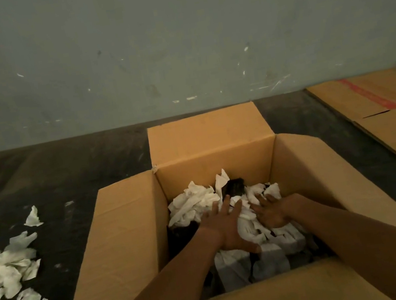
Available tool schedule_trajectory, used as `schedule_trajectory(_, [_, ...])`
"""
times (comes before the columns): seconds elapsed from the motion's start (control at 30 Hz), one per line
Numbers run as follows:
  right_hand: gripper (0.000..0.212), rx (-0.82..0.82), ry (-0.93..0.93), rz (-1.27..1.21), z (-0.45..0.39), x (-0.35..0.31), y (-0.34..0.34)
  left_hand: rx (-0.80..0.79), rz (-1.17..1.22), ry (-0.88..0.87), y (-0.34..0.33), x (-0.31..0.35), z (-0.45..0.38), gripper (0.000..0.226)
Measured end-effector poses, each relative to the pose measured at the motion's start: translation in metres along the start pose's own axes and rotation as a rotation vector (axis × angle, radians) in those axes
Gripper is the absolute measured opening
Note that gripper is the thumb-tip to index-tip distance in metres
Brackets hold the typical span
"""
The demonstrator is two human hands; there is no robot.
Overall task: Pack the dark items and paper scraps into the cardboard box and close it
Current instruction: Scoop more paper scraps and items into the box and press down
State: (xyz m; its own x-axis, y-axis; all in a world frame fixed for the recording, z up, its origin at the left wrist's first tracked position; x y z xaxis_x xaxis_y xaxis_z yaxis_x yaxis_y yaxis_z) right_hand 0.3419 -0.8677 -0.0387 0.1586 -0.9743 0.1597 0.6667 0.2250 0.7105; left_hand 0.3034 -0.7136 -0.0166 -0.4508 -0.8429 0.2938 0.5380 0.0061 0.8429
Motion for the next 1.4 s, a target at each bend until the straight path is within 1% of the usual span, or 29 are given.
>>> schedule_trajectory(0.03, [0.07,0.002,0.02,0.06,0.001,0.0,-0.001,-0.005,0.012,-0.002,0.0,0.0,0.0,0.128])
schedule_trajectory(0.1, [0.068,-0.013,0.049,0.093,0.006,0.0,0.004,-0.026,0.047,-0.002,0.001,-0.002,0.002,0.128])
schedule_trajectory(0.2, [0.061,-0.008,0.063,-0.019,0.019,0.0,0.027,-0.089,0.078,-0.026,0.01,-0.007,0.013,0.123])
schedule_trajectory(0.27, [0.056,0.042,0.023,-0.092,0.024,0.004,0.045,-0.072,0.119,-0.064,0.026,-0.008,0.024,0.114])
schedule_trajectory(0.3, [0.051,0.096,0.002,-0.094,0.028,0.004,0.054,-0.016,0.149,-0.082,0.035,-0.01,0.029,0.105])
schedule_trajectory(0.33, [0.045,0.176,-0.013,-0.084,0.032,0.003,0.064,0.077,0.167,-0.093,0.045,-0.012,0.033,0.093])
schedule_trajectory(0.4, [0.039,0.379,0.005,-0.087,0.039,-0.005,0.083,0.271,0.099,-0.053,0.059,-0.019,0.04,0.071])
schedule_trajectory(0.43, [0.042,0.433,0.049,-0.1,0.04,-0.012,0.087,0.323,0.022,-0.006,0.062,-0.023,0.042,0.068])
schedule_trajectory(0.47, [0.045,0.447,0.11,-0.104,0.039,-0.023,0.088,0.32,-0.045,0.046,0.061,-0.028,0.042,0.073])
schedule_trajectory(0.5, [0.047,0.42,0.167,-0.093,0.032,-0.033,0.084,0.262,-0.083,0.097,0.055,-0.033,0.04,0.084])
schedule_trajectory(0.53, [0.049,0.371,0.201,-0.07,0.026,-0.042,0.079,0.166,-0.087,0.148,0.046,-0.039,0.037,0.097])
schedule_trajectory(0.6, [0.052,0.239,0.19,-0.025,0.01,-0.053,0.064,-0.031,0.007,0.239,0.025,-0.049,0.034,0.117])
schedule_trajectory(0.63, [0.053,0.181,0.177,-0.022,0.006,-0.055,0.059,-0.094,0.06,0.278,0.014,-0.055,0.032,0.122])
schedule_trajectory(0.7, [0.051,0.101,0.162,-0.075,0.002,-0.058,0.053,-0.143,0.096,0.322,0.001,-0.061,0.026,0.128])
schedule_trajectory(0.8, [0.052,0.057,0.168,-0.161,-0.003,-0.059,0.047,-0.161,0.103,0.349,-0.005,-0.063,0.023,0.133])
schedule_trajectory(0.93, [0.062,0.059,0.154,-0.158,-0.004,-0.052,0.049,-0.168,0.118,0.358,0.001,-0.057,0.029,0.131])
schedule_trajectory(1.0, [0.069,0.134,0.165,-0.163,0.008,-0.038,0.06,-0.143,0.083,0.337,0.011,-0.048,0.038,0.122])
schedule_trajectory(1.07, [0.079,0.148,0.135,-0.172,0.025,-0.017,0.061,-0.141,0.079,0.296,0.015,-0.033,0.053,0.113])
schedule_trajectory(1.13, [0.091,0.057,0.099,-0.072,0.047,0.002,0.046,-0.2,0.077,0.214,0.004,-0.019,0.064,0.106])
schedule_trajectory(1.2, [0.106,-0.054,0.06,0.076,0.065,0.013,0.02,-0.299,0.093,0.135,-0.011,-0.002,0.072,0.1])
schedule_trajectory(1.23, [0.108,-0.109,0.052,0.126,0.069,0.013,0.006,-0.335,0.106,0.109,-0.016,0.006,0.073,0.095])
schedule_trajectory(1.3, [0.101,-0.198,0.038,0.176,0.068,0.01,-0.017,-0.361,0.136,0.102,-0.028,0.016,0.068,0.085])
schedule_trajectory(1.33, [0.094,-0.22,0.035,0.196,0.067,0.008,-0.024,-0.356,0.16,0.115,-0.033,0.019,0.065,0.084])
schedule_trajectory(1.4, [0.084,-0.226,0.028,0.242,0.065,0.007,-0.029,-0.336,0.182,0.151,-0.044,0.018,0.058,0.091])
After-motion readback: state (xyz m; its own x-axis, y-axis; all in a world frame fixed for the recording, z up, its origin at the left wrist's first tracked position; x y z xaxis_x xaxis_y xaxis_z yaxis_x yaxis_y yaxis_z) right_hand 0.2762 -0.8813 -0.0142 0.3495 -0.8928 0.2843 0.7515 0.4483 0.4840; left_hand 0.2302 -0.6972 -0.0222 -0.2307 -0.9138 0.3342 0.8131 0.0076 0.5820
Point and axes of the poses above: each hand's wrist, its own z-axis away from the middle knuckle, its own y-axis out of the back of the hand, x = y × z, the point moved 5 cm from there along -z, towards the middle knuckle, and after that the axes turned 12 degrees about -y, right-handed, at the moved point
